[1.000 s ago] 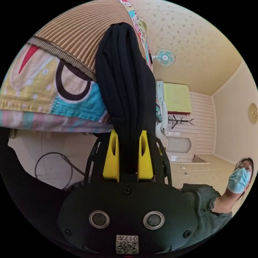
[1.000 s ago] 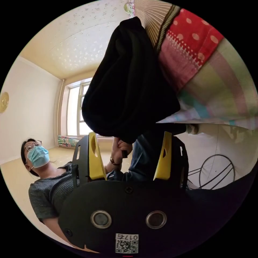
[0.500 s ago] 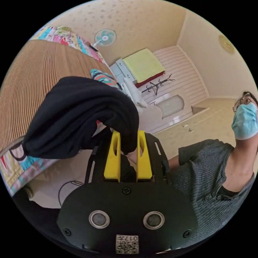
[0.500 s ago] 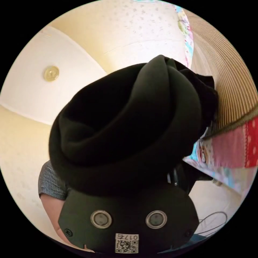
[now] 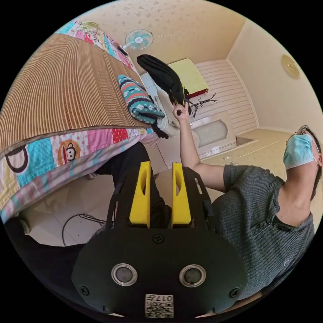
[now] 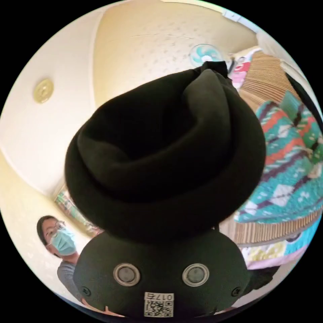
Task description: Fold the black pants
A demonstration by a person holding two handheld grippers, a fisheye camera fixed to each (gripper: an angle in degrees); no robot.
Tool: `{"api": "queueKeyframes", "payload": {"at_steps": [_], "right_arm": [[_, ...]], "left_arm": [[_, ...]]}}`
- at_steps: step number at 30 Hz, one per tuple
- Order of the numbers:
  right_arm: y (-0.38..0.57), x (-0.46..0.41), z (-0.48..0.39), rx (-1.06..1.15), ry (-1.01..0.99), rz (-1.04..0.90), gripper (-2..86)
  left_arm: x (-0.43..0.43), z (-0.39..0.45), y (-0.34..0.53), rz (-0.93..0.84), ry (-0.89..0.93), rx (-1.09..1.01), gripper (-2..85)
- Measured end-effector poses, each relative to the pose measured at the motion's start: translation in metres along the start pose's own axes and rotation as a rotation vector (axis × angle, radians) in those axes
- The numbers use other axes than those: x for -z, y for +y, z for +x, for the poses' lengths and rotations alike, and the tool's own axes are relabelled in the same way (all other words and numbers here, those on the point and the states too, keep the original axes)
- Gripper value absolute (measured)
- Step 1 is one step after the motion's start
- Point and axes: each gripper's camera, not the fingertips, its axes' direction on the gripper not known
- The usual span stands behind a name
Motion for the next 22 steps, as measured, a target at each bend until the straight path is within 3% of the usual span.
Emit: {"api": "queueKeyframes", "payload": {"at_steps": [3, 5, 9, 18, 22], "right_arm": [[0.061, 0.019, 0.056, -0.213, 0.146, 0.157, 9.8], [0.11, 0.03, 0.067, -0.137, 0.029, 0.28, 9.0], [0.21, 0.028, 0.055, 0.024, 0.082, 0.386, 4.4], [0.265, -0.053, -0.036, 0.5, 0.155, -0.12, 0.4], [0.277, -0.082, -0.083, 0.652, 0.291, -0.235, 0.3]], "left_arm": [[0.026, -0.011, 0.009, 0.082, -0.027, 0.05, 9.9], [0.055, -0.01, 0.014, 0.169, -0.107, 0.051, 9.8], [0.096, -0.002, 0.02, 0.292, -0.256, 0.029, 9.3], [0.231, 0.05, 0.057, 0.664, -0.749, -0.197, 1.0], [0.328, 0.07, 0.072, 0.783, -1.216, -0.033, 4.2]]}}
